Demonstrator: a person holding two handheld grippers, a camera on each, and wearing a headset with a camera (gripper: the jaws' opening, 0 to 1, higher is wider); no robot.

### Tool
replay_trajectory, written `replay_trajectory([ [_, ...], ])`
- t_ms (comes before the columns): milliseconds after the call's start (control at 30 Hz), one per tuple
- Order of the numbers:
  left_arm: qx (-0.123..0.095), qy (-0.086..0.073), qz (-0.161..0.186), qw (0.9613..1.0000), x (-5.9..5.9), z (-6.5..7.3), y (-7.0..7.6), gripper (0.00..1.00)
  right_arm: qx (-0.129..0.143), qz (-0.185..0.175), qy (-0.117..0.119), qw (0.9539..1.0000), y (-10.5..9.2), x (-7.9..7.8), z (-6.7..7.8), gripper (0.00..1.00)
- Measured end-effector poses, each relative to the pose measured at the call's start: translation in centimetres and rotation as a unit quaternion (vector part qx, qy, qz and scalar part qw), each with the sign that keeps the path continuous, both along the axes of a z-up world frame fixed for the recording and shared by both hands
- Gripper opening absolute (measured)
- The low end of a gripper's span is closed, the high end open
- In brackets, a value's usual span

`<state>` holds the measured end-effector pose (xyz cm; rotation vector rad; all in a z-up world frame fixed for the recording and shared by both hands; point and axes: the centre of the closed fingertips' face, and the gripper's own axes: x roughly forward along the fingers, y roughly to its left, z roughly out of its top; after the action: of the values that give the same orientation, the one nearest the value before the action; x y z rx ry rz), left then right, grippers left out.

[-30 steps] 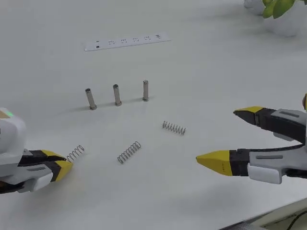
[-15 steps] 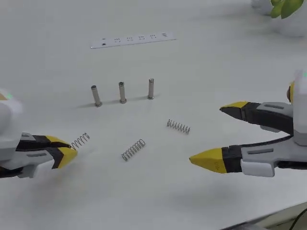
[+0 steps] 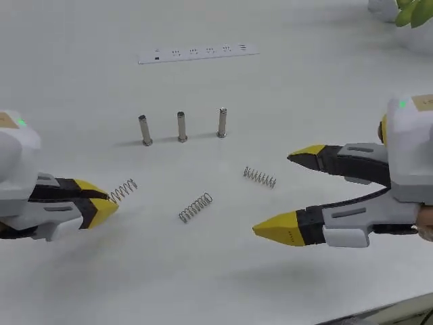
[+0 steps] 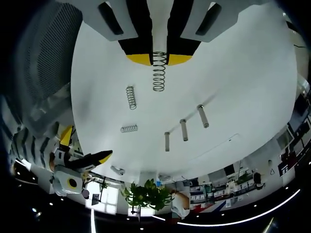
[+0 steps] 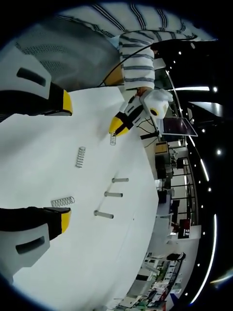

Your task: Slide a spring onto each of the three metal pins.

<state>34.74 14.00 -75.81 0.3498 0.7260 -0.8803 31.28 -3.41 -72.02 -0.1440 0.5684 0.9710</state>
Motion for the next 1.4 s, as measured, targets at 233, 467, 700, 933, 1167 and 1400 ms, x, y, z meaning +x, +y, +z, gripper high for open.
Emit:
replay_trajectory([
  [233,-0.002,0.006,-0.016,0.9999,-0.3,-0.2,-0.1,0.02,0.022,0.017,0.013,0.9995,1.2,1.0,-0.3,0.75],
  [467,0.002,0.009,-0.038,0.9992,-0.9,-0.5,-0.8,0.02,0.028,0.037,0.014,0.9988,2.4,1.6,-0.5,0.71],
  [700,0.004,0.006,-0.047,0.9989,-0.9,-0.6,-1.4,0.02,0.019,0.076,0.018,0.9968,3.5,1.5,-1.1,0.67],
  [933,0.01,0.007,-0.063,0.998,-1.3,-0.9,-1.9,0.02,0.014,0.104,0.017,0.9944,4.5,1.0,-1.4,0.65],
  [1167,0.018,0.006,-0.076,0.9969,-1.6,-1.0,-2.1,0.02,0.009,0.122,0.012,0.9924,5.0,0.9,-1.5,0.56],
  [1400,0.011,0.0,-0.088,0.996,-1.7,-0.7,-2.6,0.02,0.003,0.146,0.012,0.9893,5.8,0.6,-1.5,0.51],
])
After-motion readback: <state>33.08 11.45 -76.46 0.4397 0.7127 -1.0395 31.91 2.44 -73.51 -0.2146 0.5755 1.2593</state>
